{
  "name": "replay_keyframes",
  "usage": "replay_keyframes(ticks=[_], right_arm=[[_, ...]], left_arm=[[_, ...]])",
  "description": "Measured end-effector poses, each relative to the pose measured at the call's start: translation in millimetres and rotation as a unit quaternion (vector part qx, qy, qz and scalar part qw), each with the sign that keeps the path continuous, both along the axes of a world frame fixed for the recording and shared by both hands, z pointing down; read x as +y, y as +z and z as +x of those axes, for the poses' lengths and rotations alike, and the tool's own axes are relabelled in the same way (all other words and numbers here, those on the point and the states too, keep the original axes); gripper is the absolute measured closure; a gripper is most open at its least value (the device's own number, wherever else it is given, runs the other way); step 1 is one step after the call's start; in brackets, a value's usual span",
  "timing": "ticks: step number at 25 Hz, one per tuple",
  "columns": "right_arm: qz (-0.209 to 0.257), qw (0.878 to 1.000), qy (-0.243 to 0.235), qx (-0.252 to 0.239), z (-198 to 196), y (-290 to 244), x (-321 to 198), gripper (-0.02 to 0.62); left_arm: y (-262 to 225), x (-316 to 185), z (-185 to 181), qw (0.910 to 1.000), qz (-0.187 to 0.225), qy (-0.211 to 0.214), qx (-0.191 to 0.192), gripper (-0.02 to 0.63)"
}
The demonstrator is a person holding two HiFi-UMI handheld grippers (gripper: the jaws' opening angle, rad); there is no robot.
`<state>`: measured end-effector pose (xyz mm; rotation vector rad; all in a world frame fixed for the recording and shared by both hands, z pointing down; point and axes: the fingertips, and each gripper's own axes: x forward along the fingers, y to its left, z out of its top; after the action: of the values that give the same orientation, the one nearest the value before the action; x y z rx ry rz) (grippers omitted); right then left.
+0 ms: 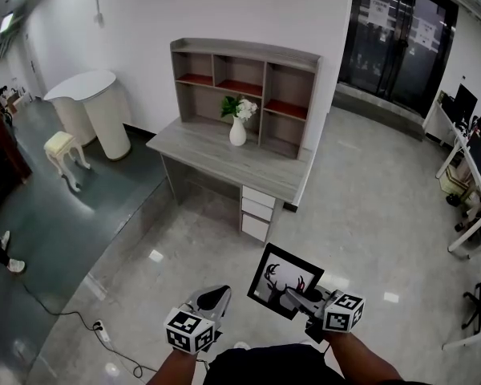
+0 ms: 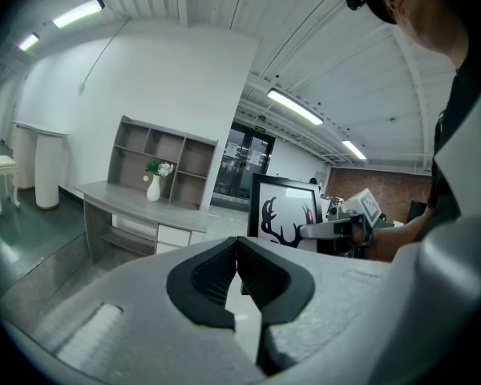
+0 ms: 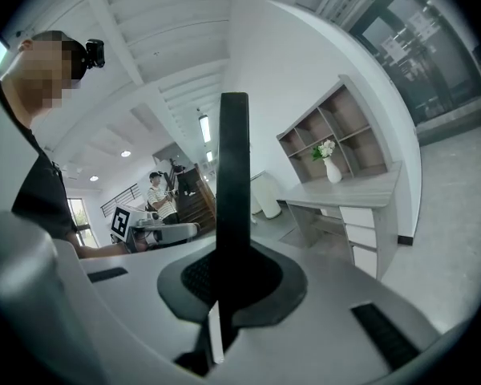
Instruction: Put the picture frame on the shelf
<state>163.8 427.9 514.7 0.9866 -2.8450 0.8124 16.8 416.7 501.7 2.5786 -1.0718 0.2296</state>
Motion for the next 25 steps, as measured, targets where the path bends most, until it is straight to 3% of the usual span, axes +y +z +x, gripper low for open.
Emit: replay_keyframes(ticks=[15,25], right_arm=[[-0.009,1.000,-0.016,0.006,-34,5,-8,0.574],[-0.027,0.999,-0.039,-0.002,-63,17,-45,0.574]], left_arm=[[8,3,-42,0.9994,-0.009,-0.032,0.008,0.597],[21,-13,-76,0.9970,-0.026,-0.073,0.003,0.597]])
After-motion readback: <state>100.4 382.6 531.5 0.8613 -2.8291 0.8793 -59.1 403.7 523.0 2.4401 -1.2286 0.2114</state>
